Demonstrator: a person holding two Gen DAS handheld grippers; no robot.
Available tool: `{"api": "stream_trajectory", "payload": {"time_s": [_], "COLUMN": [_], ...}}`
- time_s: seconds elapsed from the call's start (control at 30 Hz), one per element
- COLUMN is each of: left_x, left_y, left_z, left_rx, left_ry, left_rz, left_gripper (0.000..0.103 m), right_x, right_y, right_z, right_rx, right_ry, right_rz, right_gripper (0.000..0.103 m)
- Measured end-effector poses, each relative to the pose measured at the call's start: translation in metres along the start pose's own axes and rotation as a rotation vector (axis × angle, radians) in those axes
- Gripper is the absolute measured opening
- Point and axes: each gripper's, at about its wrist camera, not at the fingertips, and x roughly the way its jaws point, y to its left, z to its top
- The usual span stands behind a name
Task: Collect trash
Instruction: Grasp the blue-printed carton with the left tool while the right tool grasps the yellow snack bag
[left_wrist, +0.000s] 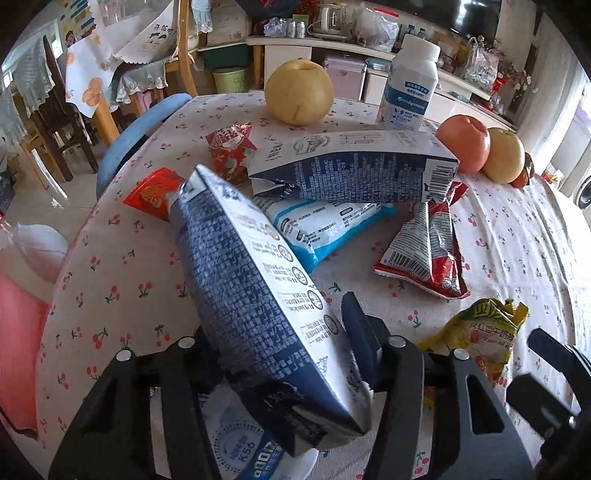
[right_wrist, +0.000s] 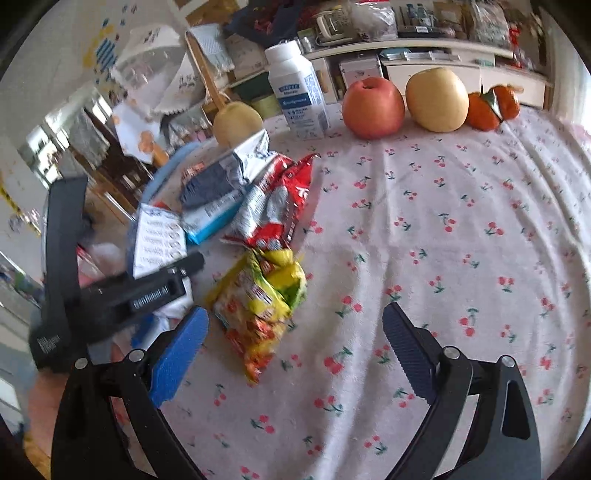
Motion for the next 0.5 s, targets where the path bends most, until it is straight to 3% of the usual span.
{"api": "stream_trajectory", "payload": {"time_s": [0.17,0.27,0.43,0.5], "left_x": [-0.006,-0.01,-0.015,-0.019], "left_y": [0.005,0.01,0.019,0.022], "left_z": [-0.003,-0.001,-0.004,-0.005], "left_rx": [-0.003,-0.013,-0.023,-0.023], "left_ry": [-0.013,-0.024,-0.031,-0.038], "left_rz": [-0.036,-0.059,-0.091,-0.109], "left_gripper": [0.049,0.044,0.042,0.042], "right_x": [0.005,0.012,0.023,0.026], "right_y": [-0.002,0.002,0.006,0.011], "right_z": [0.002,0.003,0.0,0.0], "right_rx": [0.042,0.034,0.011,-0.013], "right_ry": [-0.009,-0.008,-0.009,-0.012], "right_rz": [0.067,0.073,0.058,0.05], "right_gripper": [0.094,0.077,0.075,0.065]}}
